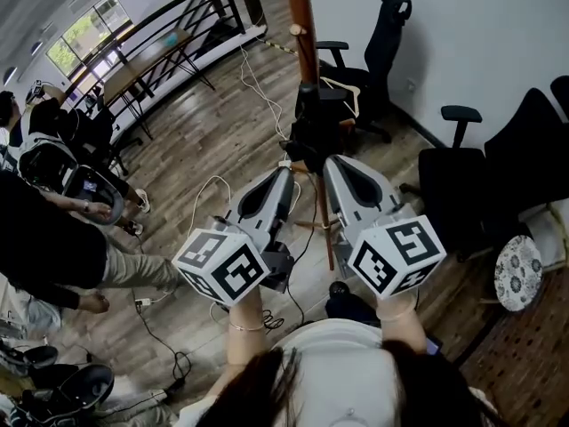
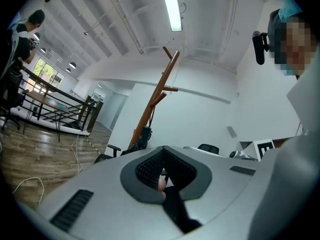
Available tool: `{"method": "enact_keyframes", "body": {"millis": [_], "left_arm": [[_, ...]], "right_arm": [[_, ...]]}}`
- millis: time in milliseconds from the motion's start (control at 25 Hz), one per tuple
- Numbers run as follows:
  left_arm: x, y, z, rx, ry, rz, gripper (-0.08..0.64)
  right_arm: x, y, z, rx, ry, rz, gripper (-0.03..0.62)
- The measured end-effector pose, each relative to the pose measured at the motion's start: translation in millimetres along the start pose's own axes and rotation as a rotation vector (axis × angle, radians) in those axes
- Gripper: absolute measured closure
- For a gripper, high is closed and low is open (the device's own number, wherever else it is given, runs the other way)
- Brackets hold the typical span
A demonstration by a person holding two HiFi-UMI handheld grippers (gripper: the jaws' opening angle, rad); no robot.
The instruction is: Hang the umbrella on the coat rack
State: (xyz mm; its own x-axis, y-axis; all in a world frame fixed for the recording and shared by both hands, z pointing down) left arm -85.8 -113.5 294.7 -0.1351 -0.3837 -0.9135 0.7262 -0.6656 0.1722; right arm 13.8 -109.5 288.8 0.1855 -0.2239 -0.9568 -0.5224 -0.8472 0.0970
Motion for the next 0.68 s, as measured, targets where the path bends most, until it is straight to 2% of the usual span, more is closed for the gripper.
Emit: {"method": "enact_keyframes", "body": {"millis": [680], "left_arm": [[-29,-44,-34,-0.062,0.004,0.004,0.551]], "right_arm": [[-14,-49,39,-0.023,-0.011,-0.016,0.558]]}}
Point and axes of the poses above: the fingertips, and each gripper's own axes: y forward along the fingers, z to its left, x out of its top, the point moved 2 cm from there along -y, backward along the fingers, and after that the axes turned 12 degrees about z, right-handed, at the moved point
